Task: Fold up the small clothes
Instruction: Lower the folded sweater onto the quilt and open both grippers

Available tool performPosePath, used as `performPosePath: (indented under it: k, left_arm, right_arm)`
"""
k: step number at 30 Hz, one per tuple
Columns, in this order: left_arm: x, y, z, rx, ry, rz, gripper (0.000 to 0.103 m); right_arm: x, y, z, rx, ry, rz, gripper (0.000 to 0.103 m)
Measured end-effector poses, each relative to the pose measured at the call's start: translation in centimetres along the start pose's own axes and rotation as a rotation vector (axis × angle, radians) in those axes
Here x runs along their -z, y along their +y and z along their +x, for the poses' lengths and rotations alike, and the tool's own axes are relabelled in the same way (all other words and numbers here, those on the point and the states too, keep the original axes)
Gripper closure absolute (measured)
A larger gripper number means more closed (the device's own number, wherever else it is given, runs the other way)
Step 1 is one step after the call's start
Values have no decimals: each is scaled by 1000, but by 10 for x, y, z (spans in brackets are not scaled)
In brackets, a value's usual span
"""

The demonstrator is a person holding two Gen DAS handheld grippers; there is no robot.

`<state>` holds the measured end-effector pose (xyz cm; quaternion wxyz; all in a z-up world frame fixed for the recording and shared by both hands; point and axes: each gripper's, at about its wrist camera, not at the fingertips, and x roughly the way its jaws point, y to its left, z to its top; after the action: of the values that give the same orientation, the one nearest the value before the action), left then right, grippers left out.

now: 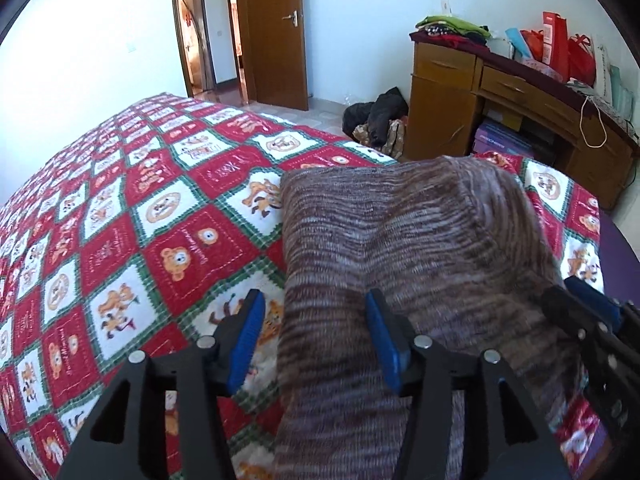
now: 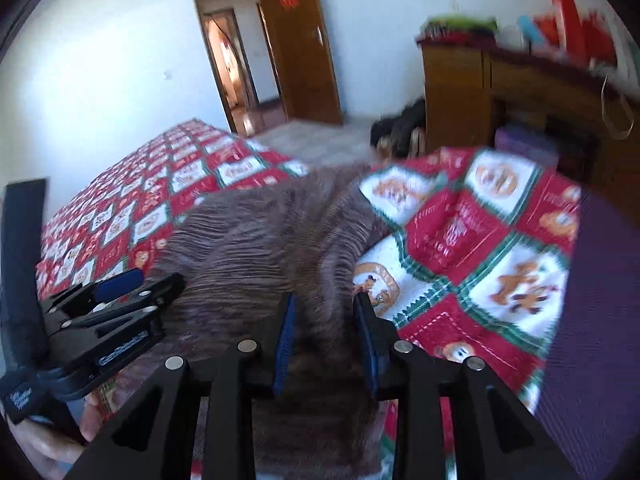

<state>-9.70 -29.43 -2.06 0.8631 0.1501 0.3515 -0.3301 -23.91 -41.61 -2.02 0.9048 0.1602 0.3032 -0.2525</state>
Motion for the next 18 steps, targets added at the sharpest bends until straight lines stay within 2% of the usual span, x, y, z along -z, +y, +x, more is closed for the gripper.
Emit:
performPosePath:
  k: [2,7,12,18]
  left_arm:
    - [4,-1,-5,-9,-6,10,43]
    - [17,-3,-9,-20,14,49,39]
    - [34,-5,-13,-44,22,87,39]
    - [48,-1,-33,-72,10,90,33]
  right_arm:
    - [5,11,-11,9,-23,-30,72]
    - [14,23,-4,-7,51,-31,72]
    - [28,19,1,42,126,-23,72]
    - [48,9,-32,72,121,45,72]
